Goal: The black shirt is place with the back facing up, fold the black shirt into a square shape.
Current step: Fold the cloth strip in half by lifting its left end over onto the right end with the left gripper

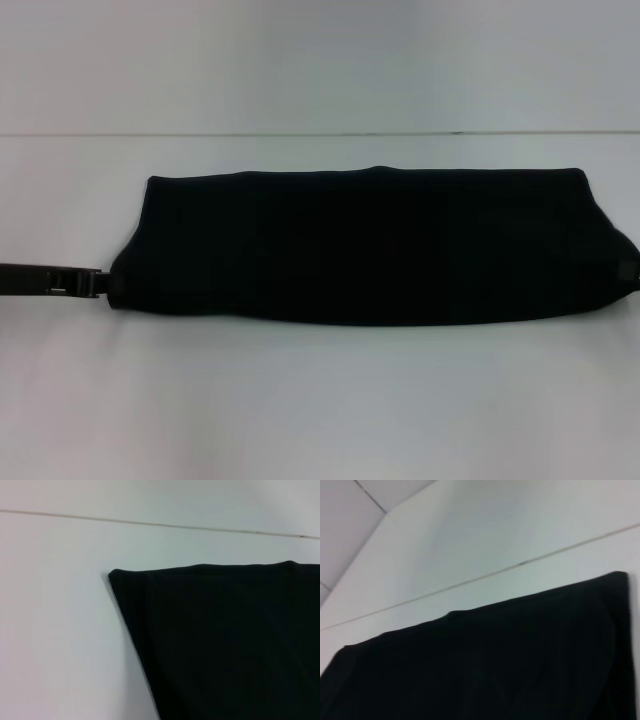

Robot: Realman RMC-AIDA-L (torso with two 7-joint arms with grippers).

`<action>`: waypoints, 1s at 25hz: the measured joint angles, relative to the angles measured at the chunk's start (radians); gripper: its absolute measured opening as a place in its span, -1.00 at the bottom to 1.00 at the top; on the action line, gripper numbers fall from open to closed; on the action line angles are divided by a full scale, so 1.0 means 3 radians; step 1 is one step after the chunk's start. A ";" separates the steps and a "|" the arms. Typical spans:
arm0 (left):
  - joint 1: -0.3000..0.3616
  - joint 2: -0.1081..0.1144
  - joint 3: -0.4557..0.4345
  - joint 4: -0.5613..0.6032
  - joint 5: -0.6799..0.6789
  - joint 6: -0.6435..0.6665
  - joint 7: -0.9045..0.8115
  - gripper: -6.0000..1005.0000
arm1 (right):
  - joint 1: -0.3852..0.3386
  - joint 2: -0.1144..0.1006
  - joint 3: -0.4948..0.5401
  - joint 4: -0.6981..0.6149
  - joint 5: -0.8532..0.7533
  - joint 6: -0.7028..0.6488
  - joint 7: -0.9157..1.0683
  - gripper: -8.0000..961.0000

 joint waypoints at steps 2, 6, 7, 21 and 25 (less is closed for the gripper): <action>0.0001 0.0000 0.0003 0.0000 0.0007 0.0003 0.0003 -0.78 | -0.0010 -0.0001 0.0007 -0.0041 0.0018 -0.0076 0.0005 -0.83; 0.0040 -0.0014 0.0001 0.0001 0.0016 0.0004 0.0021 -0.75 | -0.0028 -0.0010 0.0054 -0.0080 0.0031 -0.0098 0.0024 -0.68; 0.0047 -0.0016 -0.0005 0.0009 0.0016 0.0006 0.0021 -0.70 | -0.0031 -0.0012 0.0065 -0.0080 0.0032 -0.0079 0.0024 -0.66; 0.0139 -0.0024 -0.0366 0.0525 -0.0458 0.0536 0.0093 0.00 | -0.0084 -0.0053 0.0213 -0.0090 0.0033 -0.0071 0.0004 -0.52; 0.0147 -0.0015 -0.0444 0.0525 -0.0700 0.0715 0.0166 0.12 | -0.0092 -0.0035 0.0242 -0.0096 0.0033 -0.0073 -0.0022 -0.47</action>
